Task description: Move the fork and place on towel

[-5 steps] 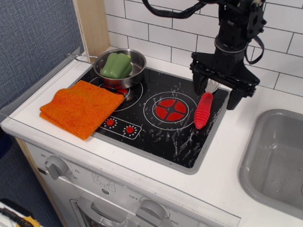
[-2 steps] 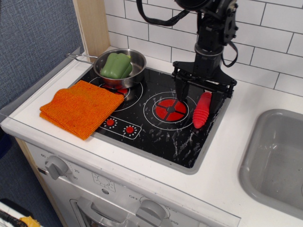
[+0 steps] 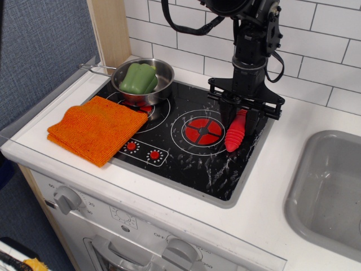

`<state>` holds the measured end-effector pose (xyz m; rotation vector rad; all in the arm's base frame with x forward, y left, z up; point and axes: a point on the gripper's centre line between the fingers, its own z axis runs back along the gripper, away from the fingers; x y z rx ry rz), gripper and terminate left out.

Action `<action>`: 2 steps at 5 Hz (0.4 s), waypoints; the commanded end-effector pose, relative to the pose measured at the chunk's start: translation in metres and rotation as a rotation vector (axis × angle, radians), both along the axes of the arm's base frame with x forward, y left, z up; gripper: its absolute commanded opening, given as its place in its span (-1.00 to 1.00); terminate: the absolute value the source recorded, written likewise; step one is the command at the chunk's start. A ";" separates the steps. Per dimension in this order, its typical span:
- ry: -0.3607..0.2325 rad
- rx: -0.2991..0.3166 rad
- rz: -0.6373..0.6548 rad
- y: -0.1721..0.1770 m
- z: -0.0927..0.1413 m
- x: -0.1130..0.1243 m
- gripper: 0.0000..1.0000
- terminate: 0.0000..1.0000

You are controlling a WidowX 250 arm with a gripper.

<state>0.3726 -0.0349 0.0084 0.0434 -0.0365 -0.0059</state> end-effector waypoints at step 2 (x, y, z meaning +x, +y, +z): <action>-0.099 0.158 -0.359 0.009 0.047 -0.002 -1.00 -1.00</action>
